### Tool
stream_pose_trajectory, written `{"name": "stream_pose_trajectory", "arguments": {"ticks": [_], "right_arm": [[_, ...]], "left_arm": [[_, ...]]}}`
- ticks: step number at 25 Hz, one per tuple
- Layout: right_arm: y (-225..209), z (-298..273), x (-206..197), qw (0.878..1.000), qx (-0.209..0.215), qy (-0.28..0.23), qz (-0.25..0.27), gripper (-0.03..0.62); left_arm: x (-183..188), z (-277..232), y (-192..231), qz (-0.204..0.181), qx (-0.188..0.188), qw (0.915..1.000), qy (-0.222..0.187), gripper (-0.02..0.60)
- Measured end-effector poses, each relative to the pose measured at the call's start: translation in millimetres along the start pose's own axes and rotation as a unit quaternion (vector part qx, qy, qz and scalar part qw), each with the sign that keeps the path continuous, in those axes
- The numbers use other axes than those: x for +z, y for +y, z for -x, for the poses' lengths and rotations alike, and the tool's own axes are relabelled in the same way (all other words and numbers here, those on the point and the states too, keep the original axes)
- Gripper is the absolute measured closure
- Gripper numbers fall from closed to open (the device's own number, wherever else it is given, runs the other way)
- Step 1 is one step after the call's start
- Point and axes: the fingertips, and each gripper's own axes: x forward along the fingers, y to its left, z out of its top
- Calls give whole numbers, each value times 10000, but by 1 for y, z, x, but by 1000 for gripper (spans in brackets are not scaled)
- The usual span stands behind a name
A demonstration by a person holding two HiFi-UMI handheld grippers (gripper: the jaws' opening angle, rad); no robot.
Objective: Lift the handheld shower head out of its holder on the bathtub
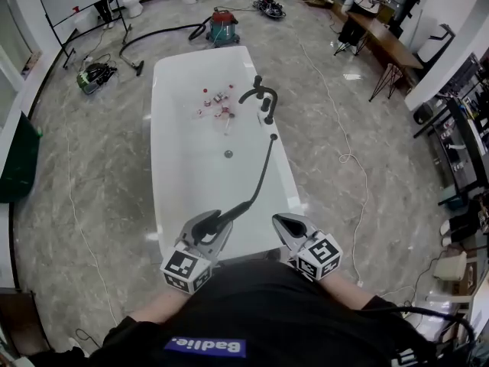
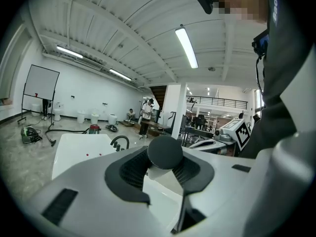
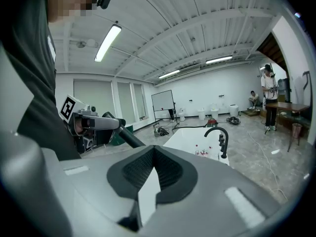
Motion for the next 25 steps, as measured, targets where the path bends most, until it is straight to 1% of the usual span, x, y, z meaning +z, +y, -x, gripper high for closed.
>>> {"name": "stream_pose_trajectory", "arguments": {"ticks": [4, 10, 25], "right_arm": [[1, 1, 8, 10000, 33, -58, 59, 592], [-1, 6, 11, 9999, -8, -109, 84, 592], [-3, 13, 9, 9999, -21, -127, 25, 592]], "left_arm": [[8, 1, 1, 18, 55, 10000, -42, 448], [12, 1, -3, -18, 22, 10000, -94, 448], [10, -6, -9, -81, -90, 9999, -64, 448]]}}
